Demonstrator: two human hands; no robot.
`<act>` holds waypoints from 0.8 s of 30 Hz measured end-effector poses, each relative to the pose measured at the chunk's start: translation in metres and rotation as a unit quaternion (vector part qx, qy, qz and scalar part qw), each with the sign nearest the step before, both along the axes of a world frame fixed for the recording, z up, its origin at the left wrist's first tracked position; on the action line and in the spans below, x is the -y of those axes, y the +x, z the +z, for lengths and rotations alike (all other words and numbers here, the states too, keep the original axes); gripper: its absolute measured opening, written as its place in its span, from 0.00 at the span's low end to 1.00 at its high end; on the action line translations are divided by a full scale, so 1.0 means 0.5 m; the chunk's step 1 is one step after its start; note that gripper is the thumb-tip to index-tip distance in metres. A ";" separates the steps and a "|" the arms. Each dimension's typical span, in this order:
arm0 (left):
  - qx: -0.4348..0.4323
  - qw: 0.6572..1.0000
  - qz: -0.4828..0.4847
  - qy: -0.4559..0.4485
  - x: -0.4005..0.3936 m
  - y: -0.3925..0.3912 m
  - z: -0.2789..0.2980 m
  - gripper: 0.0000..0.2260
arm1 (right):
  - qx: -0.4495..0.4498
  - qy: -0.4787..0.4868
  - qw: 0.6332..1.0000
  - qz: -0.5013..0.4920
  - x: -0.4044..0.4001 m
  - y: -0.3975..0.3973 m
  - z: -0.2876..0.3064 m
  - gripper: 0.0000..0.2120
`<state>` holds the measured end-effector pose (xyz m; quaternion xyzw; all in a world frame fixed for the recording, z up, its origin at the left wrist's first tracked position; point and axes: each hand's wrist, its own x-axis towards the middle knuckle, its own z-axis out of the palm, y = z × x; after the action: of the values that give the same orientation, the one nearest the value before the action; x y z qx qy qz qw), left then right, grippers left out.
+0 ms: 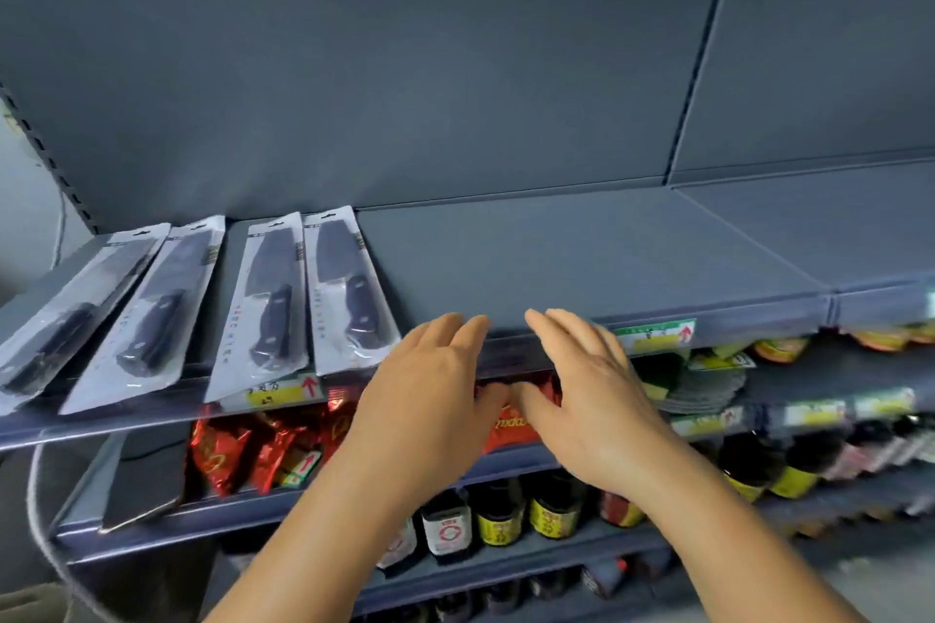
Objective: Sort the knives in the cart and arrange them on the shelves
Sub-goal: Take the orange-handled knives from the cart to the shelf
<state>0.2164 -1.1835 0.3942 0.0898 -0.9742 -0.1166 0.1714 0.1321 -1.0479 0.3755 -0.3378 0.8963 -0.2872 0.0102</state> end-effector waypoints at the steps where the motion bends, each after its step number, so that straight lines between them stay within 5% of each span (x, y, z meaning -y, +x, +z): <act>1: 0.004 1.000 -0.020 -0.003 -0.026 -0.005 -0.011 0.27 | 0.006 0.000 1.000 -0.013 -0.032 0.003 -0.014 0.32; 11: 0.126 0.975 -0.181 0.009 -0.323 -0.080 -0.164 0.27 | 0.095 0.038 0.979 -0.178 -0.377 0.026 -0.199 0.32; 24: 0.287 0.909 -0.303 0.015 -0.835 -0.139 -0.370 0.25 | 0.222 0.079 0.903 -0.360 -0.879 0.076 -0.375 0.32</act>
<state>0.1467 -0.7661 0.2093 -0.1772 -0.9599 -0.1467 -0.1604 0.1702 -0.6082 0.1881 0.0826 0.9509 -0.2674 0.1318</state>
